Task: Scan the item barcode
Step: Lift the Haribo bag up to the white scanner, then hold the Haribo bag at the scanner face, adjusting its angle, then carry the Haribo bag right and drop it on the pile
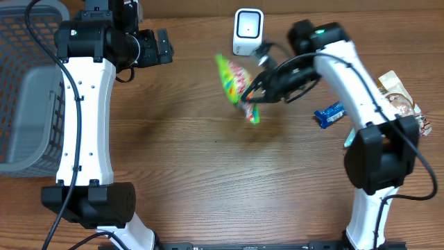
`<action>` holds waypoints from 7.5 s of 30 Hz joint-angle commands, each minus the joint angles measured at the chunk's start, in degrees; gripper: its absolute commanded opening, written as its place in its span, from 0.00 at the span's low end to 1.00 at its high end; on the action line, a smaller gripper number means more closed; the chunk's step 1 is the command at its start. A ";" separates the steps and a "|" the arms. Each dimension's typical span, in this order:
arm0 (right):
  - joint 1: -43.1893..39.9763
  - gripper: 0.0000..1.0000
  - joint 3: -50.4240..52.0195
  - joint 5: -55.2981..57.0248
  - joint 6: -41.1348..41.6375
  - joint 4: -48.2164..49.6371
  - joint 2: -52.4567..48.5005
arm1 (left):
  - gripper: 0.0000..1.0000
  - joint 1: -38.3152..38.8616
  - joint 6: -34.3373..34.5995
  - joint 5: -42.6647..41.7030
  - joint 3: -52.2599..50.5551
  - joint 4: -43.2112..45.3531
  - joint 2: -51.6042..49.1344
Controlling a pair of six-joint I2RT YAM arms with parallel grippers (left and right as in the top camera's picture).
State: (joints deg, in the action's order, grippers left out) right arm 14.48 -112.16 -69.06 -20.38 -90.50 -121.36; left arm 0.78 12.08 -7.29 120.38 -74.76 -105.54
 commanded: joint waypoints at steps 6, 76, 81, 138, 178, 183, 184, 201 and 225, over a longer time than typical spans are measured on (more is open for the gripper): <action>-6.80 0.04 -1.62 -20.92 2.97 -5.81 0.48 | 1.00 0.37 0.17 0.22 0.52 0.02 -0.22; -11.15 0.04 -1.60 -7.87 80.87 49.96 0.48 | 0.99 0.37 0.17 0.22 0.52 0.02 -0.22; -9.35 0.04 -1.60 -0.44 64.96 51.91 0.48 | 1.00 0.37 0.17 0.22 0.52 0.02 -0.22; 11.78 0.04 -1.44 87.76 30.32 104.67 -14.95 | 0.99 0.37 0.17 0.22 0.52 0.02 -0.22; 14.40 0.04 -1.44 88.50 9.40 102.97 -13.38 | 1.00 0.37 0.17 0.22 0.52 0.04 -0.22; 16.76 0.04 -1.44 88.37 9.88 88.30 -8.28 | 1.00 0.37 0.17 0.22 0.52 0.02 -0.22; 16.98 0.04 -1.44 87.58 9.90 85.33 -6.82 | 1.00 0.37 0.17 0.22 0.52 0.02 -0.22; -1.03 0.04 -1.44 66.34 39.54 36.00 20.61 | 1.00 0.37 0.17 0.22 0.52 0.02 -0.22; -23.17 0.10 25.66 71.78 47.19 28.96 20.57 | 1.00 0.37 0.17 0.22 0.52 0.02 -0.22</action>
State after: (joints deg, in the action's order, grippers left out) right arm -8.95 -83.37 6.44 30.13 -61.49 -103.46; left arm 0.78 12.08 -7.27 120.38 -74.78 -105.54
